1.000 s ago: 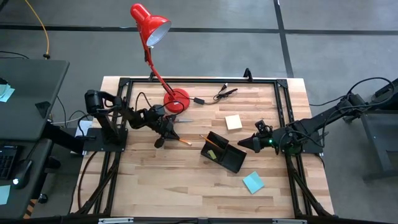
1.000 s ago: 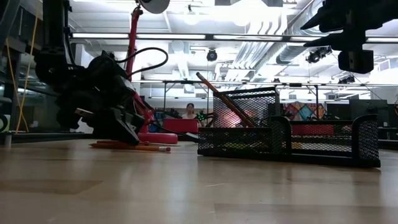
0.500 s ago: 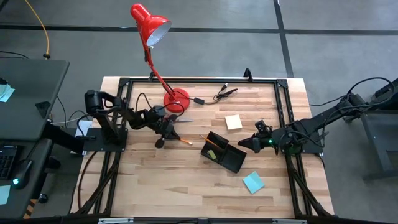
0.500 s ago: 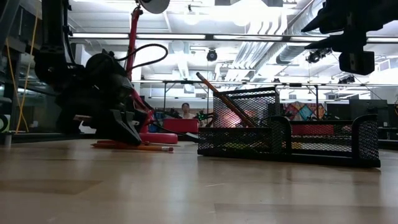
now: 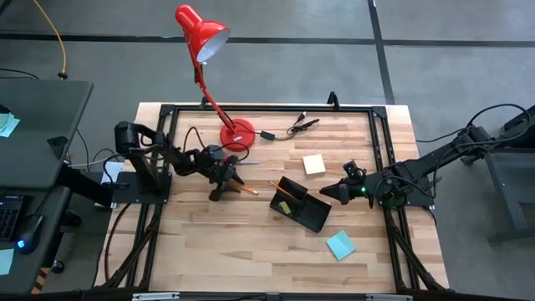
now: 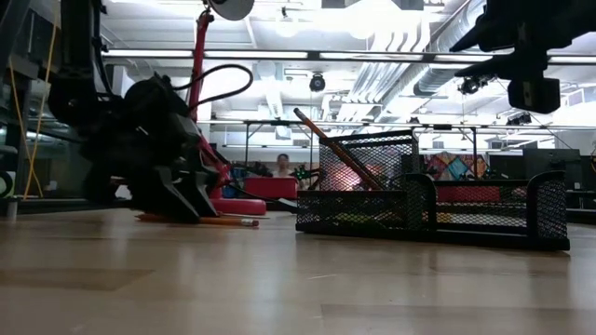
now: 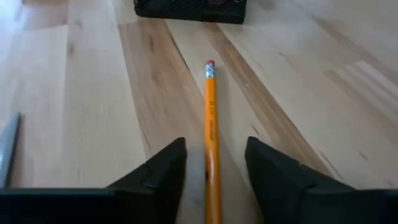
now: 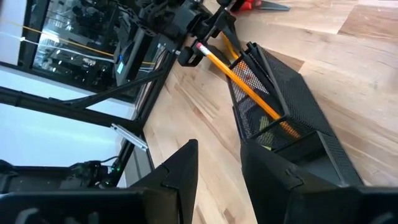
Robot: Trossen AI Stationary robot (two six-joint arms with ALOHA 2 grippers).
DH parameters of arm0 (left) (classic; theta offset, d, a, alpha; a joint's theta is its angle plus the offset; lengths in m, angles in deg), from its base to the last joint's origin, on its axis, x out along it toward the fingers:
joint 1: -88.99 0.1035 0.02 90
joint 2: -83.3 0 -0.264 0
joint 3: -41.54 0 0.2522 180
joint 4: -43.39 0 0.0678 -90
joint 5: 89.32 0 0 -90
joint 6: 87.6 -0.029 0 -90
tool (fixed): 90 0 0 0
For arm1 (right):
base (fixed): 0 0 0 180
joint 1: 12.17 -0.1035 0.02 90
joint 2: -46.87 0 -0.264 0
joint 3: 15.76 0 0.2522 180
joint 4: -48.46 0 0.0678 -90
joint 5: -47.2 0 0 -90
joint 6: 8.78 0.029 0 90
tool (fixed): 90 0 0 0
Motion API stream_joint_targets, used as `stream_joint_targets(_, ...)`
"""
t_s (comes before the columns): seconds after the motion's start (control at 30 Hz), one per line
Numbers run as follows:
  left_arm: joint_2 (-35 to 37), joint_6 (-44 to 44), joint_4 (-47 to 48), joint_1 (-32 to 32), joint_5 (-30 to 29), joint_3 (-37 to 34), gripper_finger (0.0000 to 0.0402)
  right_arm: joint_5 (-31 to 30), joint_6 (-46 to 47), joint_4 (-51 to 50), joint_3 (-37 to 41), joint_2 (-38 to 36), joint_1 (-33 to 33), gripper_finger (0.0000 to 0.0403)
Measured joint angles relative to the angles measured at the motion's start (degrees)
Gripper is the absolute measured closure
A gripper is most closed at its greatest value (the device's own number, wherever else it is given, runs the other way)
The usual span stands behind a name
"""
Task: Pick and place office supplies into organizer
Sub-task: Put the orange pencil into the black desk organizer
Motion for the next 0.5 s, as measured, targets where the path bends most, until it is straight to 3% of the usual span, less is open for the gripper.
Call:
stream_joint_targets(0.2,-1.48,-0.1,-2.05,-2.6,-2.7,0.18,0.0222,0.02,0.85,-0.32,0.0,0.0,0.0,0.0286)
stream_joint_targets(0.5,-1.75,3.35,-3.92,-2.57,-3.23,-1.08,0.0272,-0.81,1.53,-0.28,0.0,0.0,0.0,0.0286)
